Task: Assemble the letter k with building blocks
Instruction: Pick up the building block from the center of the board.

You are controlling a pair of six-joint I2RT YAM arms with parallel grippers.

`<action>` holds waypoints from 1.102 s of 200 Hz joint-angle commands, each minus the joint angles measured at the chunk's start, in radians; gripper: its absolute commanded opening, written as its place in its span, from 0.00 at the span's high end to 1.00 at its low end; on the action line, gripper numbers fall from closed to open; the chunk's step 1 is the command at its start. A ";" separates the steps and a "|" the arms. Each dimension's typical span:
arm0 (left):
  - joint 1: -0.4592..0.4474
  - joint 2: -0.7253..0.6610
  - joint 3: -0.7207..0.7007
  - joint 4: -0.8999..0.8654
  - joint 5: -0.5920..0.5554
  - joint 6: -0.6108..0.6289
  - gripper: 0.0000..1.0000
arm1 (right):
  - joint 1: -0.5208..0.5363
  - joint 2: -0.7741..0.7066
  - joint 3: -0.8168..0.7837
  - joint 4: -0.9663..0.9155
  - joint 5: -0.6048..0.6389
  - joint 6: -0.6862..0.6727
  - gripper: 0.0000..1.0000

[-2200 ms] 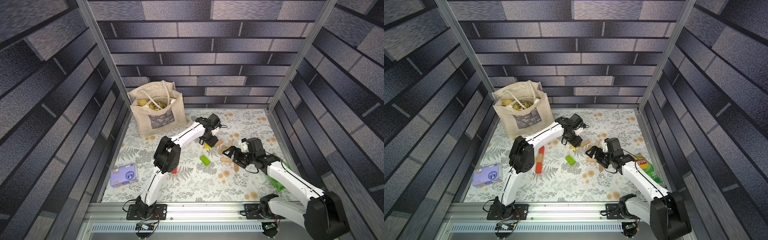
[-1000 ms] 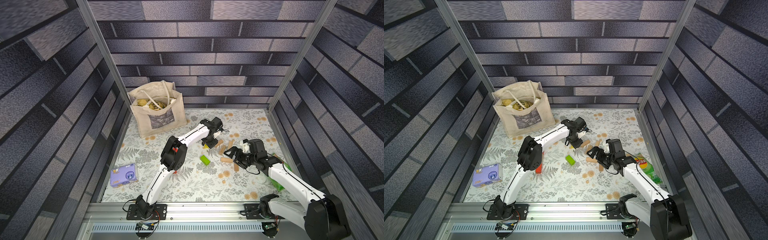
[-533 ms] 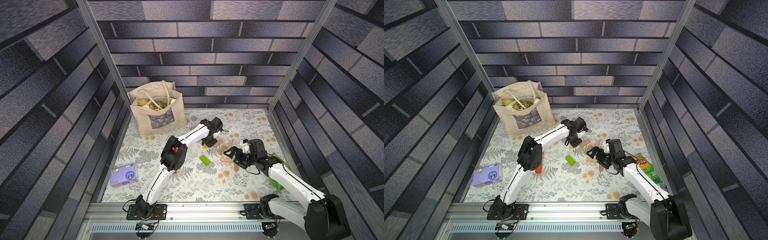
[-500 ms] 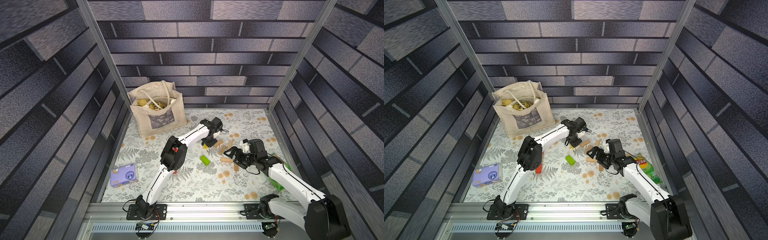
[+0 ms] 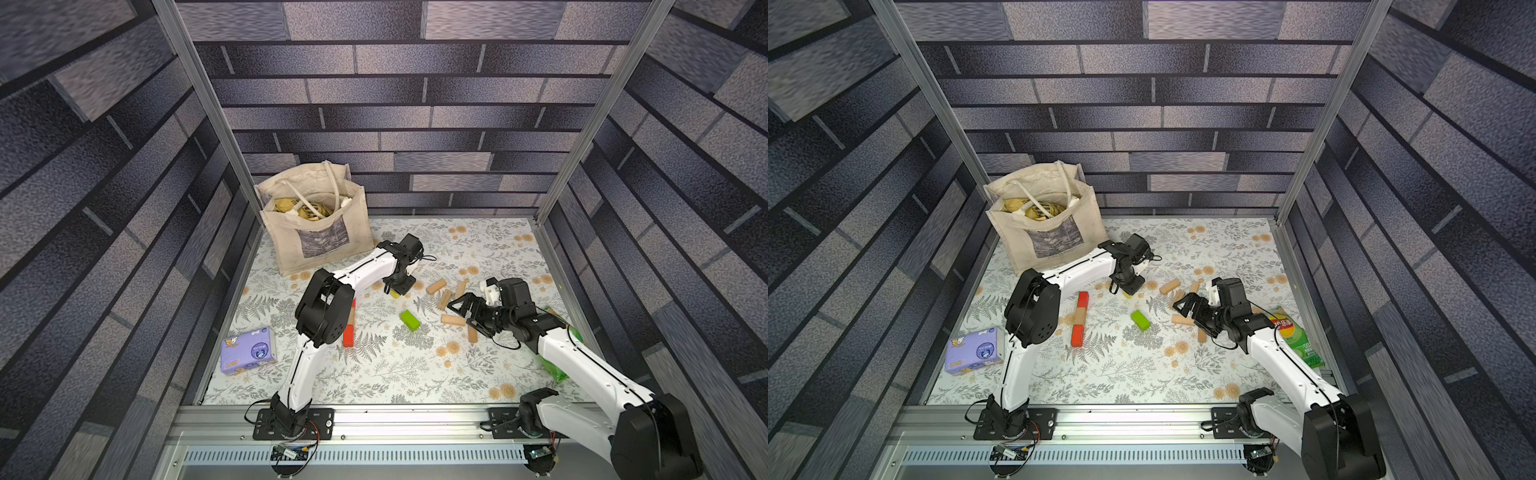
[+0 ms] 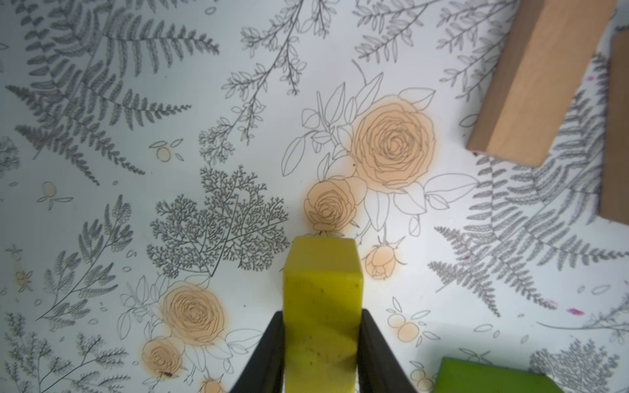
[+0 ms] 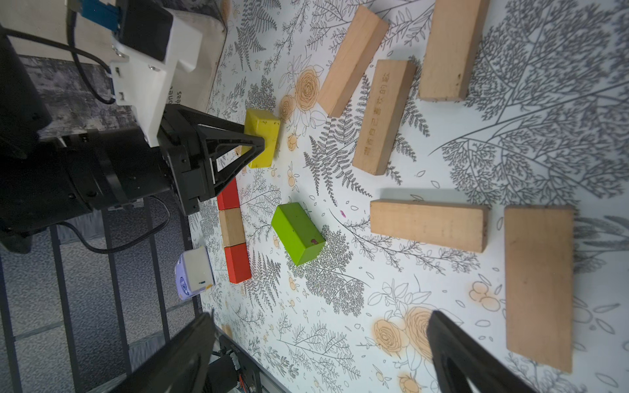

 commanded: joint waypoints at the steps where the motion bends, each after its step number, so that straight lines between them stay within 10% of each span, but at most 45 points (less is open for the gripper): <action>1: 0.002 -0.098 -0.058 0.040 -0.002 -0.034 0.70 | -0.006 -0.012 0.008 -0.026 -0.003 -0.014 0.00; 220: 0.022 -0.474 -0.570 0.132 0.017 0.010 0.68 | 0.343 0.208 0.091 0.214 0.166 0.128 0.00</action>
